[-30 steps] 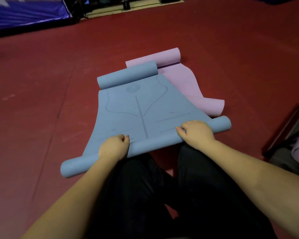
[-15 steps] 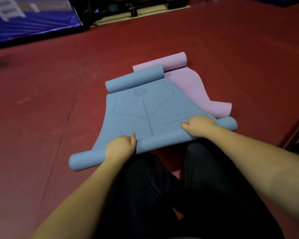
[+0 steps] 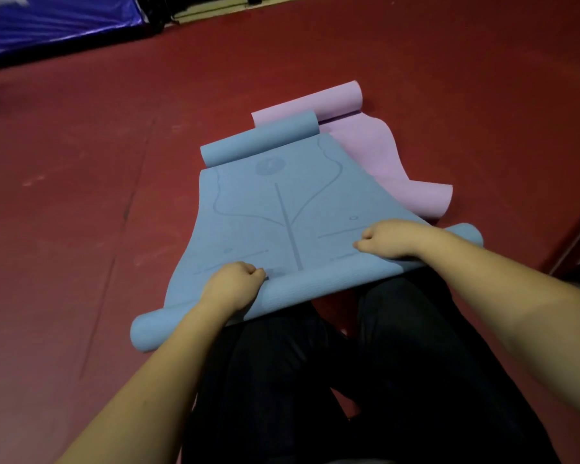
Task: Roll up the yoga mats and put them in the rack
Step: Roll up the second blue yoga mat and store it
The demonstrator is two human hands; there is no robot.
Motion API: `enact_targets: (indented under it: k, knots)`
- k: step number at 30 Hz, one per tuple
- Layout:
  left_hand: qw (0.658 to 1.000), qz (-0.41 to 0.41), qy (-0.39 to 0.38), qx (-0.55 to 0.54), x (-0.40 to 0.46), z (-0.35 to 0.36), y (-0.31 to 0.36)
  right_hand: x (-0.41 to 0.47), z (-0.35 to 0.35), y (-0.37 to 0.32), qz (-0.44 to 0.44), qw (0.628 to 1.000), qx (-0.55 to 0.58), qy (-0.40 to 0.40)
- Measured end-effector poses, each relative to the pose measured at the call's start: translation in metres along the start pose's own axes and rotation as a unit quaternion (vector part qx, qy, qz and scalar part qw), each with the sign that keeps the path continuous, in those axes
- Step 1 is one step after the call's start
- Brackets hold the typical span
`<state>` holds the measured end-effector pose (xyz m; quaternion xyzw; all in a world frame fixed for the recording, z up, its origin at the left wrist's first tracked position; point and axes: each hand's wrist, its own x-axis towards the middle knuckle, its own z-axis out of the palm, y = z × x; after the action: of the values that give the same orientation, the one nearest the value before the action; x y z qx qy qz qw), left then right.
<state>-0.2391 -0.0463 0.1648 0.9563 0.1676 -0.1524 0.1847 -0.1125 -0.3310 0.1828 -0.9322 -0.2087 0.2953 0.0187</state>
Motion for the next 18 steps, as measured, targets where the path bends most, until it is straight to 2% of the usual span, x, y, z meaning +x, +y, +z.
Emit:
enact_targets:
  k: [5,12,15,18]
  knots:
    - [1.0,-0.011,-0.014,0.002,0.011,-0.005,0.005,0.01,0.006,0.002,0.022,0.994,0.007,0.107]
    - [0.997,-0.021,-0.077,0.013,0.026,-0.007,0.008,-0.003,0.028,-0.003,0.012,0.959,-0.021,0.283]
    - [0.994,-0.038,-0.1,0.025,0.032,-0.009,0.01,-0.012,0.042,-0.002,0.0,0.945,-0.011,0.328]
    - [0.989,-0.042,-0.13,0.05,0.043,-0.008,0.007,-0.017,0.059,-0.002,-0.032,0.941,-0.024,0.335]
